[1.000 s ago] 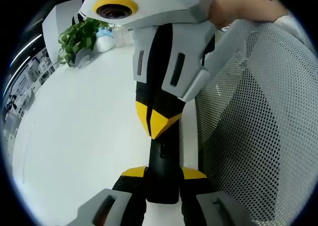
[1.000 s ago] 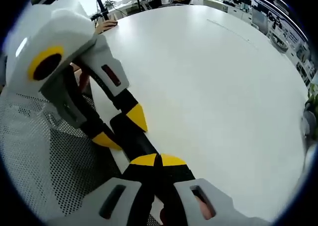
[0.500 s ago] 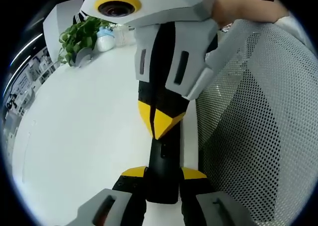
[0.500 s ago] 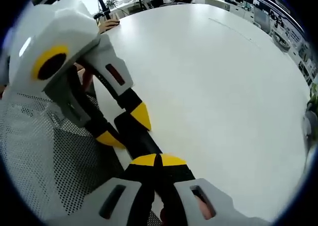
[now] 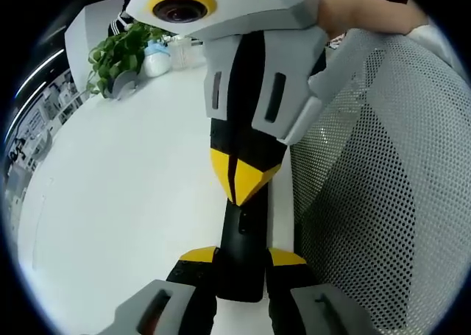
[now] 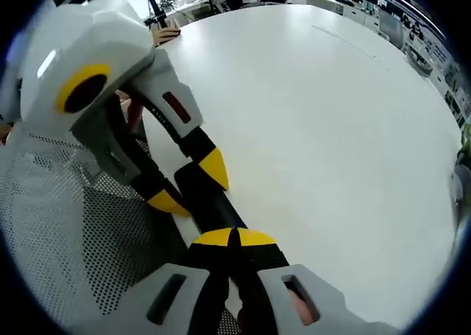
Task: Press the specified remote control buttons in sequence, fully releasing each button before pressing the next.
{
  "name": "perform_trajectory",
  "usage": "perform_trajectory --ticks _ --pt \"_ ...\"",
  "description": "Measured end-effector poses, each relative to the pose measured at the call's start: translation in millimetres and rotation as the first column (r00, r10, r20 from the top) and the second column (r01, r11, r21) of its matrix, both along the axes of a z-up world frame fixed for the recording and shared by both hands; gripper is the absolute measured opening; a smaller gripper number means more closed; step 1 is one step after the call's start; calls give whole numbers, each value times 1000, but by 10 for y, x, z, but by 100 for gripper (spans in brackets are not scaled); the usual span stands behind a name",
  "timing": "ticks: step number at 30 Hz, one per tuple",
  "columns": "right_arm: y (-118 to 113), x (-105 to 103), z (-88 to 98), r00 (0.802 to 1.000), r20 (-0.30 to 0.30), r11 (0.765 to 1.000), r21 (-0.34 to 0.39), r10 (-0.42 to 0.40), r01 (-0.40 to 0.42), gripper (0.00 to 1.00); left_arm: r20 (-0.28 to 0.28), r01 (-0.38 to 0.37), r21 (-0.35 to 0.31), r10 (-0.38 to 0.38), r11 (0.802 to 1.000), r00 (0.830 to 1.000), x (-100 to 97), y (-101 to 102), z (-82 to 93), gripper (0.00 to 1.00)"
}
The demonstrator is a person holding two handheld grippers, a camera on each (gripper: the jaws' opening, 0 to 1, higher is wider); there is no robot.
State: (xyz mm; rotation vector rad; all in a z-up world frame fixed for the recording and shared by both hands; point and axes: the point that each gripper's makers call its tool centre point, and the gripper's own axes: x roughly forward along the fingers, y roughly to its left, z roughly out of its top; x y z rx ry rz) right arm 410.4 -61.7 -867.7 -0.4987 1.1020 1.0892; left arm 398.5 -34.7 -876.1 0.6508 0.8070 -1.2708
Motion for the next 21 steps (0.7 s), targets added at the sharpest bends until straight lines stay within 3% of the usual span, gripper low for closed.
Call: perform_trajectory --ticks 21 --pt "-4 -76 14 997 31 997 -29 74 -73 0 0 0 -1 0 1000 1000 5 1 -2 25"
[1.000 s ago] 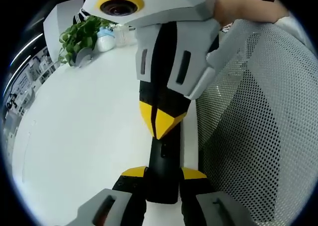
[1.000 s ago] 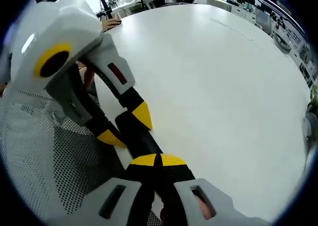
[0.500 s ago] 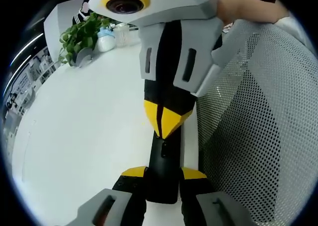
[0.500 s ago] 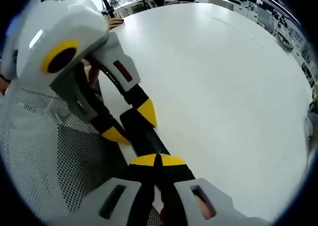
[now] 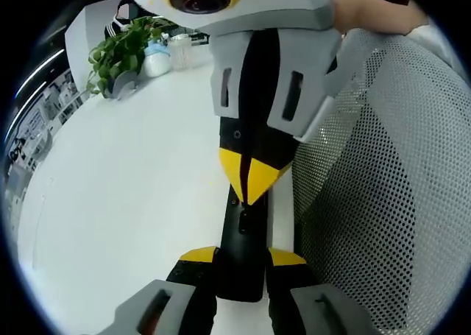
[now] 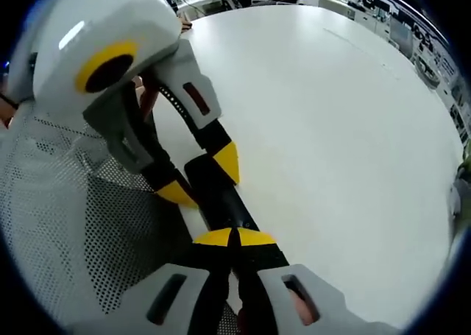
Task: Press the specified remote control buttons in sequence, fully releasing each button before pressing the next.
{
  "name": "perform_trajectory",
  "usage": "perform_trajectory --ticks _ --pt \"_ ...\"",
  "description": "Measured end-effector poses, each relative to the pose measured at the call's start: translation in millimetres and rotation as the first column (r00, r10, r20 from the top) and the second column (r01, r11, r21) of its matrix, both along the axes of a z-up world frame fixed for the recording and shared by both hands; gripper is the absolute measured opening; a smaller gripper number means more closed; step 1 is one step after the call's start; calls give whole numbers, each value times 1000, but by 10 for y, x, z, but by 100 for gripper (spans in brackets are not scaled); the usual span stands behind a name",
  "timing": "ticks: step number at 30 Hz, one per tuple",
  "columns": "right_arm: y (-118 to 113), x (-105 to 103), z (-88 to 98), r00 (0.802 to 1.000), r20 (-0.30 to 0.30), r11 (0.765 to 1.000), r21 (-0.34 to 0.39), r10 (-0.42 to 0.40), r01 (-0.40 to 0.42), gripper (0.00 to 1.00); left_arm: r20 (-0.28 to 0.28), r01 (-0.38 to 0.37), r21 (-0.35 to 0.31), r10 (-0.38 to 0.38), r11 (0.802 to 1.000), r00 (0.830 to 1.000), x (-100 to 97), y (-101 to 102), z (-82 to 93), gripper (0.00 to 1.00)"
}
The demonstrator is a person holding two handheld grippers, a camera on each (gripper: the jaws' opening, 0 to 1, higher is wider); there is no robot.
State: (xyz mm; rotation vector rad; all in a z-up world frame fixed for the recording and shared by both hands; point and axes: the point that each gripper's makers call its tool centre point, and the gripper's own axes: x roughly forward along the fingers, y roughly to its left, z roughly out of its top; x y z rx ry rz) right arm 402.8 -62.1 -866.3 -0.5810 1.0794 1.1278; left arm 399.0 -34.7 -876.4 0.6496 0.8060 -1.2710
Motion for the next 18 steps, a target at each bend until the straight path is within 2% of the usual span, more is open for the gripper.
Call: perform_trajectory --ticks 8,18 --pt "8 -4 -12 995 59 996 -34 80 -78 0 -1 -2 0 2 1000 1000 2 -2 -1 25" --pt "8 20 -9 995 64 996 -33 81 -79 0 2 -9 0 9 1000 1000 11 -7 3 25"
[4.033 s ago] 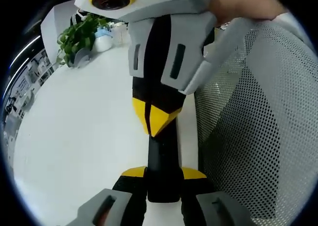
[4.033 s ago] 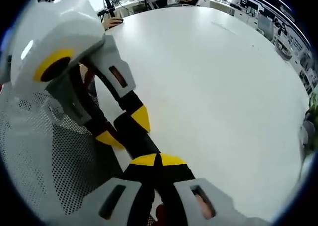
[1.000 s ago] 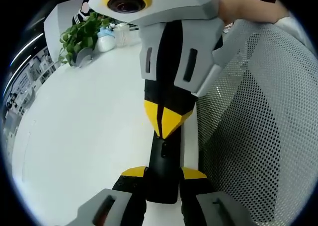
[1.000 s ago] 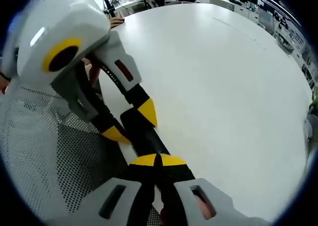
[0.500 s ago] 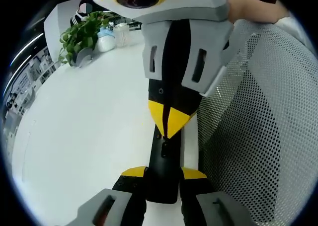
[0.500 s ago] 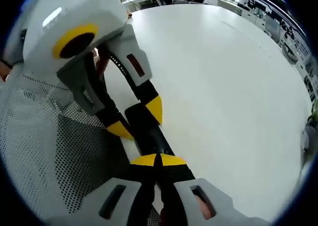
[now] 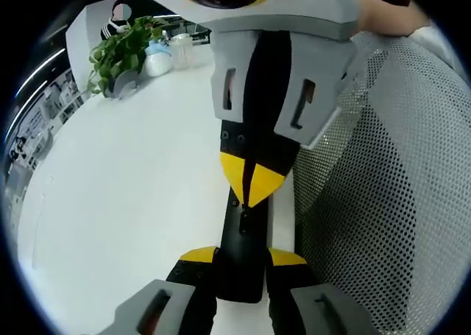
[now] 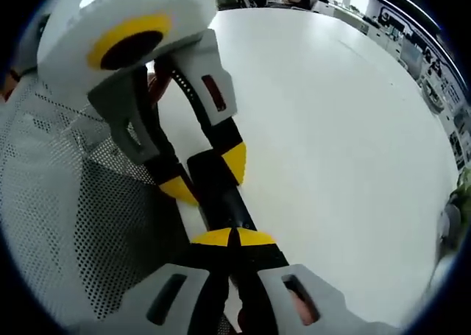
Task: Press the specified remote control buttons in sequence, fully releasing each button before pressing the next.
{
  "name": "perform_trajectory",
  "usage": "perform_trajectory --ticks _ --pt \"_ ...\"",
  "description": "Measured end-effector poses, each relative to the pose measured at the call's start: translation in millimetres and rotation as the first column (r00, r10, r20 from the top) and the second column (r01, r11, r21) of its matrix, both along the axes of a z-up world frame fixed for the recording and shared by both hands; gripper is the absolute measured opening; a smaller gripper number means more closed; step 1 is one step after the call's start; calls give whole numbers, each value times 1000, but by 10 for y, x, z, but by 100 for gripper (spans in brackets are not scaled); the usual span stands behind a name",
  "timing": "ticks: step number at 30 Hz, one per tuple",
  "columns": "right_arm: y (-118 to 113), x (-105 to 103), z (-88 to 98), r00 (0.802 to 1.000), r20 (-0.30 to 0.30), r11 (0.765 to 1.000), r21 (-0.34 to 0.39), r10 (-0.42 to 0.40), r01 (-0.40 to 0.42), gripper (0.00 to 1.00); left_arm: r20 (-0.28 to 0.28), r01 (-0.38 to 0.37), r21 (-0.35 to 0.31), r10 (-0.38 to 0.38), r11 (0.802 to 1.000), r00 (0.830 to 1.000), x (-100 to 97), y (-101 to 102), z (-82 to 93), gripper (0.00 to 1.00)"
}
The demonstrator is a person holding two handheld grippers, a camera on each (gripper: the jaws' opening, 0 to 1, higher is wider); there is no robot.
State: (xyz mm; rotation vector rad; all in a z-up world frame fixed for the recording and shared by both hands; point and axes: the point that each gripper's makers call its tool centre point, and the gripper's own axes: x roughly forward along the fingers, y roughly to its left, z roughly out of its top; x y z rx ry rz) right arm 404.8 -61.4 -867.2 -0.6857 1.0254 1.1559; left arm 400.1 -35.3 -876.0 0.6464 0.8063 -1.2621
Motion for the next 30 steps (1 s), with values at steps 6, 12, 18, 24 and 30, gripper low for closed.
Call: perform_trajectory --ticks 6,12,18,24,30 --pt "9 19 0 1000 24 1000 -6 16 -16 0 1 -16 -4 16 1000 1000 15 -5 3 25" --pt "22 88 0 998 57 1000 -7 13 -12 0 4 -43 -7 43 999 999 53 -10 2 25" --pt "30 127 2 998 70 1000 8 6 -7 0 6 -62 -6 62 998 998 72 -17 2 25" --pt "34 149 2 998 57 1000 20 -17 16 0 6 -69 -8 69 998 998 85 -16 4 25" --pt "28 142 4 998 17 998 44 -53 53 0 8 -69 -9 69 998 998 89 -16 -2 25"
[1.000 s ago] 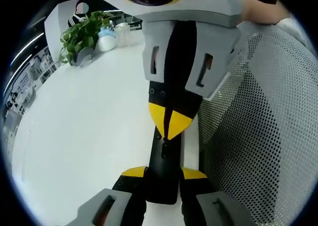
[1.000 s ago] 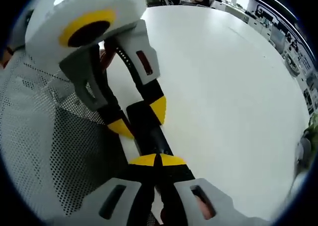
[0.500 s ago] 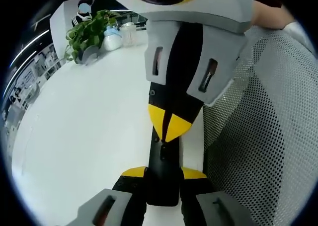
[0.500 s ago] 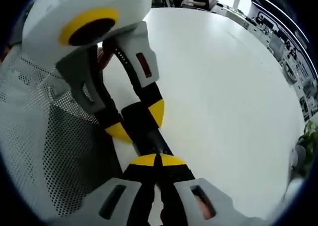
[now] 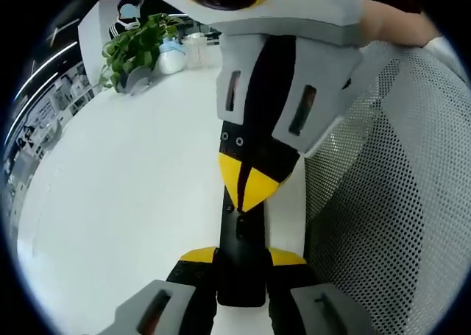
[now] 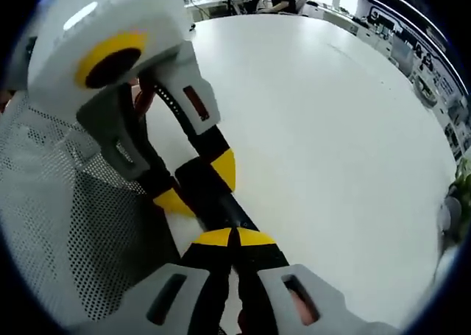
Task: Press the specified remote control buttons in sequence, fully releasing each button before pressing the next.
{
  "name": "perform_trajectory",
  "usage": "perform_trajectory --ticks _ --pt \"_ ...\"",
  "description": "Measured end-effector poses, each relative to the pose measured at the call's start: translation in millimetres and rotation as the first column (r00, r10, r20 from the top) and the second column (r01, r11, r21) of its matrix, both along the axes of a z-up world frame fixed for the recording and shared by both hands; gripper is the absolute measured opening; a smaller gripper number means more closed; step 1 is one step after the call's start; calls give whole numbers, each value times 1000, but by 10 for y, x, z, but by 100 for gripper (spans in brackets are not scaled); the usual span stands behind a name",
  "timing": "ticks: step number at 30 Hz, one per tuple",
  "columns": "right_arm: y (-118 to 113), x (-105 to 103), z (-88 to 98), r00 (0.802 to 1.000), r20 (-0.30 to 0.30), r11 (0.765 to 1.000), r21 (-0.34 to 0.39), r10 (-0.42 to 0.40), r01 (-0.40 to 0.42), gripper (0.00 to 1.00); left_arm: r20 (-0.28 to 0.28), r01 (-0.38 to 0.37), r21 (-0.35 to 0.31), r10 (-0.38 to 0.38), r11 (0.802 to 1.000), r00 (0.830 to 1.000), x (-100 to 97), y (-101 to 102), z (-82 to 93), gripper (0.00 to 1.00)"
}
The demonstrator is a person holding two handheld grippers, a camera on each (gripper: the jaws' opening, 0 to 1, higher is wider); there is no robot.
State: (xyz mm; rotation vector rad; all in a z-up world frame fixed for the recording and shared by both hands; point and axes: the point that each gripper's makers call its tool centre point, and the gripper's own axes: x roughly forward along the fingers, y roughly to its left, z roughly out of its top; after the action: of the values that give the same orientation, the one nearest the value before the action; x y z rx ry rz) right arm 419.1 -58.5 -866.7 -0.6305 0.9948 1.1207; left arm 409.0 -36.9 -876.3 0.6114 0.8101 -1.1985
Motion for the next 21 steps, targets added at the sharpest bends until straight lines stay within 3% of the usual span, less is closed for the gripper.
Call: perform_trajectory --ticks 3,10,21 --pt "3 -5 1 1000 10 1000 -9 5 -5 0 -1 -2 -1 2 1000 1000 -3 -1 4 25" --pt "-16 8 8 996 -49 997 9 -78 78 0 -5 -11 2 11 1000 1000 2 -1 0 24" --pt "-21 -112 4 998 -64 1000 2 -10 10 0 -2 -7 -1 7 1000 1000 -4 -1 3 25"
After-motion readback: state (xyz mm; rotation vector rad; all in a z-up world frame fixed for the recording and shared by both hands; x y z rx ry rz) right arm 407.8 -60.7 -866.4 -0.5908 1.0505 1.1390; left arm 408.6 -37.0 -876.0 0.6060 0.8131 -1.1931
